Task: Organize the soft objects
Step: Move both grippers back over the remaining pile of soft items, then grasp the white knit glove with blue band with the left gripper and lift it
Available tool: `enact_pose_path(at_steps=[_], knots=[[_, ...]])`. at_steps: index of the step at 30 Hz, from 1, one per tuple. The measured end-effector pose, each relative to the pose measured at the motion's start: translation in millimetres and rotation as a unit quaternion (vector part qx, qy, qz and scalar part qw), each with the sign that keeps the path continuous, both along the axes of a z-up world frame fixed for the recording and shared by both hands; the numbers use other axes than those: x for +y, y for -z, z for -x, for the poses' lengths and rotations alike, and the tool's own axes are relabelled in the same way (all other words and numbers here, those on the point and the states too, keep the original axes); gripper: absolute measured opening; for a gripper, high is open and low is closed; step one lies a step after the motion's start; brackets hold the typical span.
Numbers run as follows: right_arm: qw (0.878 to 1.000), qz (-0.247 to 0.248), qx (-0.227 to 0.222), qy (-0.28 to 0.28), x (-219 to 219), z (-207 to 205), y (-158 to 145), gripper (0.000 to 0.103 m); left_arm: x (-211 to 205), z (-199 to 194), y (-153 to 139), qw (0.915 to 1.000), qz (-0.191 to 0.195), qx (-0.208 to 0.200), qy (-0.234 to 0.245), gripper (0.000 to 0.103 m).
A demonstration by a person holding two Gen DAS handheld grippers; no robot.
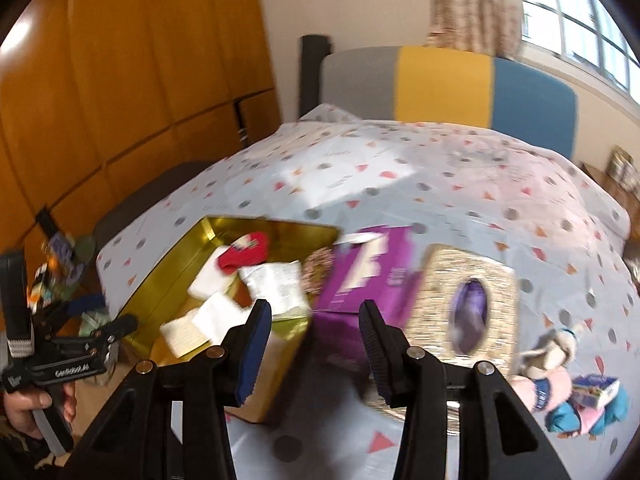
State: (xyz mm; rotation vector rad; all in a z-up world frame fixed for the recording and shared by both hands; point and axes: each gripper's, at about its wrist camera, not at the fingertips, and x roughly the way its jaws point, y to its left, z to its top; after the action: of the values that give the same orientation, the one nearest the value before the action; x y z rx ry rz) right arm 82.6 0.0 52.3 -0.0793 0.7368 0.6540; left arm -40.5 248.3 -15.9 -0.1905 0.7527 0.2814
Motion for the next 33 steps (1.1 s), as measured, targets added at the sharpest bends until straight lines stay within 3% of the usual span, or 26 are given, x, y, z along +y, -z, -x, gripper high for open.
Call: enact_pose_path(at_steps=[5,9,13,16,21,25,33], knots=[[0.997,-0.017,-0.001,0.076,-56.1,-20.3,-4.2,0.046,-8.5,-3.1,-7.8,0.9998,-0.007,-0.007,0.015,0.09],[0.986,-0.033,0.008,0.166,-117.2,-40.3,1.1,0.046,-19.7,-6.6,-19.9,0.9991,-0.015,-0.02,0.035,0.09],[0.958,-0.059,0.03,0.28,-188.7,-60.0,18.2,0.046,-38.2,-12.8,-37.6,0.9965,-0.021,-0.04,0.071,0.09],[0.923,-0.079,0.06,0.372,-250.2,-72.3,38.8,0.046,-59.2,-20.6,-51.5,0.9926,-0.028,-0.05,0.107,0.089],[0.881,-0.087,0.082,0.458,-311.8,-68.8,70.0,0.046,-113.1,-42.8,-76.6,0.9776,-0.045,-0.066,0.195,0.089],[0.848,-0.145,0.111,0.497,-342.5,-59.0,83.1,0.046,-169.0,-69.4,-91.6,0.9596,-0.038,-0.069,0.27,0.089],[0.826,-0.204,0.13,0.51,-360.3,-49.9,90.7,0.046,-280.5,-131.4,-92.1,0.9282,-0.025,-0.02,0.371,0.09]])
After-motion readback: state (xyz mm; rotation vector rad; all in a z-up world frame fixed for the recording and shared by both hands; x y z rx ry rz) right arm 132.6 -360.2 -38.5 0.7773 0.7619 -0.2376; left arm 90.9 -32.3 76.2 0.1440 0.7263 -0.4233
